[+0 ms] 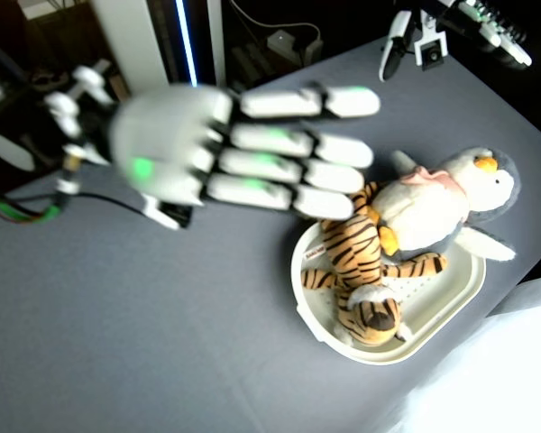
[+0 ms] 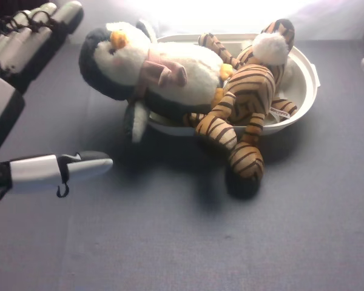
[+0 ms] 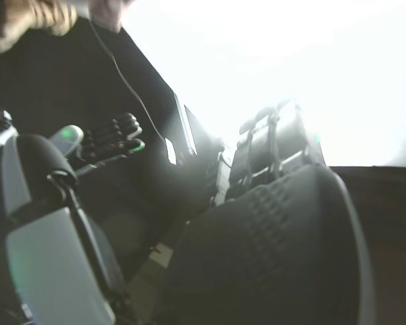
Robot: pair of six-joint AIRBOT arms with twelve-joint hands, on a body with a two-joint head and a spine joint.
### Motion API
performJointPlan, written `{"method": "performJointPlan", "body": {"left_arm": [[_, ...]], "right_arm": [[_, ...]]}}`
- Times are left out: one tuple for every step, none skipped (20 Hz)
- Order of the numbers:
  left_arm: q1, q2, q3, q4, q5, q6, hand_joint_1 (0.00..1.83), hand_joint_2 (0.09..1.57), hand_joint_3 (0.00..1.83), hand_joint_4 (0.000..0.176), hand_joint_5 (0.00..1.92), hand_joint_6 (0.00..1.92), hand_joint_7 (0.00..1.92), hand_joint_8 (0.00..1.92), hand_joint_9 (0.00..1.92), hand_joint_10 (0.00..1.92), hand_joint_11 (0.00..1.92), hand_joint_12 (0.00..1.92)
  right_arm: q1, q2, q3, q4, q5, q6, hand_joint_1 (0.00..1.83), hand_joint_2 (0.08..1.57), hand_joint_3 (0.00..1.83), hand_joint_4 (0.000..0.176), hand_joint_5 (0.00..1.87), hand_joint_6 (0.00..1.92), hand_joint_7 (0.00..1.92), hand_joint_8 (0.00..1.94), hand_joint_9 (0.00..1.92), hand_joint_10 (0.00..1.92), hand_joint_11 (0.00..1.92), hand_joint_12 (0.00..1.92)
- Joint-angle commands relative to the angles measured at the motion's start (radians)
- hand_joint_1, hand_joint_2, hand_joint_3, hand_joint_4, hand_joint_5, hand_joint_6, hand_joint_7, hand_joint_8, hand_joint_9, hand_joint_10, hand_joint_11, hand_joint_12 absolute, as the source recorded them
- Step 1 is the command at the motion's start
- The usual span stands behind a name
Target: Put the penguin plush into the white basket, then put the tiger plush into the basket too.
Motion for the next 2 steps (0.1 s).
{"method": "performJointPlan", "body": {"left_arm": [[-0.012,0.000,-0.001,0.029,-0.163,-0.012,0.80,0.72,0.00,0.176,0.00,0.00,0.00,0.00,0.00,0.00,0.00,0.00],[-0.012,0.000,-0.001,0.039,-0.182,-0.017,0.77,0.74,0.00,0.176,0.00,0.00,0.00,0.00,0.00,0.00,0.00,0.00]], "right_arm": [[-0.006,0.008,-0.008,0.029,0.197,0.008,0.79,1.20,0.00,0.112,0.05,0.01,0.04,0.01,0.00,0.00,0.00,0.00],[-0.012,0.014,-0.022,0.035,0.197,0.008,0.77,1.13,0.00,0.131,0.05,0.00,0.05,0.01,0.00,0.00,0.00,0.00]]}}
